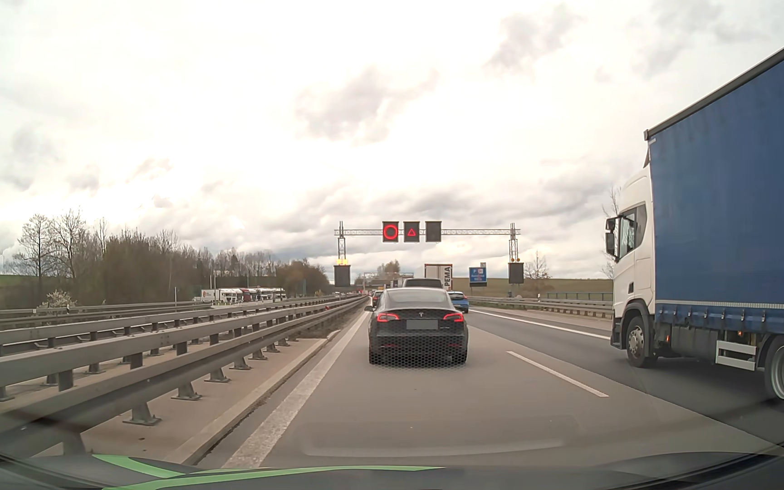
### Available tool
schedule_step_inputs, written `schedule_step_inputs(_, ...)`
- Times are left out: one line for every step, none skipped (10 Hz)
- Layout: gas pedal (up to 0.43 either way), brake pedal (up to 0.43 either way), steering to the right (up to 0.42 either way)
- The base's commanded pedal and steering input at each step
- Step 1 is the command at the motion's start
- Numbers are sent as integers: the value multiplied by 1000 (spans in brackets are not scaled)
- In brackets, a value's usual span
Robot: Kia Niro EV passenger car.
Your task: Follow the waypoints while adhering to traffic rules and regulations
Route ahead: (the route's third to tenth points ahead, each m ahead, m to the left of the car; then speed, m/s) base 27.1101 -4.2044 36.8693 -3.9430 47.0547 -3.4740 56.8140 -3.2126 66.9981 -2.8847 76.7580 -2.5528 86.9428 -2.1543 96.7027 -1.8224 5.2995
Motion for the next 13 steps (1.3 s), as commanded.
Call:
schedule_step_inputs(87,0,-1)
schedule_step_inputs(87,0,-2)
schedule_step_inputs(87,0,-2)
schedule_step_inputs(87,0,-3)
schedule_step_inputs(98,0,-3)
schedule_step_inputs(98,0,-3)
schedule_step_inputs(98,0,-3)
schedule_step_inputs(98,0,-3)
schedule_step_inputs(98,0,-3)
schedule_step_inputs(98,0,-3)
schedule_step_inputs(98,0,-3)
schedule_step_inputs(98,0,-3)
schedule_step_inputs(98,0,-3)
